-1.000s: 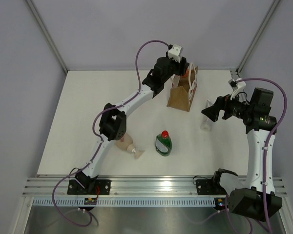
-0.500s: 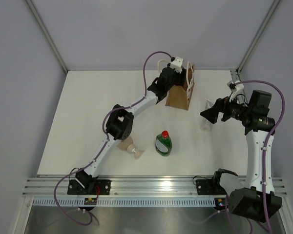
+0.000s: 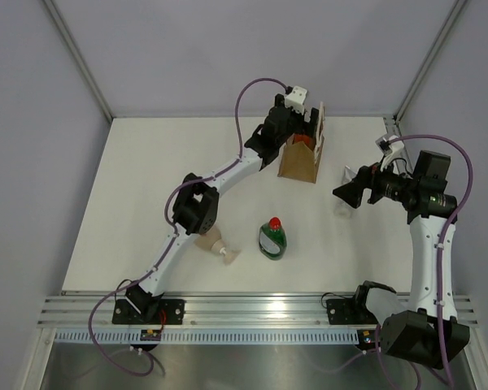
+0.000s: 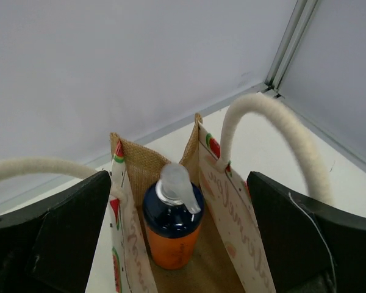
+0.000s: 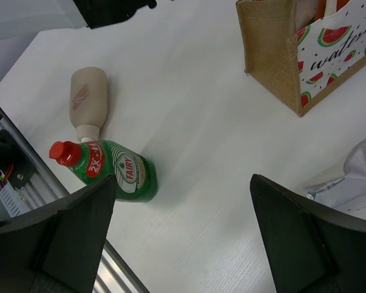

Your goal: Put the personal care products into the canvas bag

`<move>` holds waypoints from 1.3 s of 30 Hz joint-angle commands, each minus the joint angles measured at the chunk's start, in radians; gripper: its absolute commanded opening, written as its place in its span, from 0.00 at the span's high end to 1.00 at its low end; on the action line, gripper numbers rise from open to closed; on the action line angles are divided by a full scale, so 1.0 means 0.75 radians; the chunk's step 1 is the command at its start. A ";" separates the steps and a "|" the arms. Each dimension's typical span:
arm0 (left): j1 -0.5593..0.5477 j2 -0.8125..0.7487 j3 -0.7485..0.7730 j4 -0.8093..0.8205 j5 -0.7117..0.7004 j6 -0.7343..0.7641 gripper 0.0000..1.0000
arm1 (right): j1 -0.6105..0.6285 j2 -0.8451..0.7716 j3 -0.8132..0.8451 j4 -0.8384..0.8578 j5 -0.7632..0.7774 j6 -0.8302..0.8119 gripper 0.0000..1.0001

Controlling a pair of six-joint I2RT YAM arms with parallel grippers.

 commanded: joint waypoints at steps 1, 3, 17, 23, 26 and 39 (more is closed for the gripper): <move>0.003 -0.248 -0.030 0.099 0.004 0.030 0.01 | 0.000 0.042 0.057 -0.070 -0.022 -0.099 0.01; 0.008 -0.316 -0.066 0.072 0.012 0.040 0.01 | -0.002 0.067 0.096 -0.117 -0.008 -0.130 0.01; 0.012 -1.168 -1.025 0.015 0.070 -0.046 0.01 | -0.002 0.267 0.053 0.163 0.879 0.636 0.04; 0.012 -1.604 -1.422 -0.134 0.092 -0.091 0.01 | 0.000 0.390 0.041 0.188 0.984 0.692 0.02; 0.014 -1.813 -1.651 -0.182 0.100 -0.142 0.01 | -0.002 0.494 0.039 0.239 0.956 0.714 0.02; 0.014 -2.451 -2.365 -0.206 0.051 -0.534 0.01 | 0.000 1.181 0.446 0.110 1.029 0.721 0.04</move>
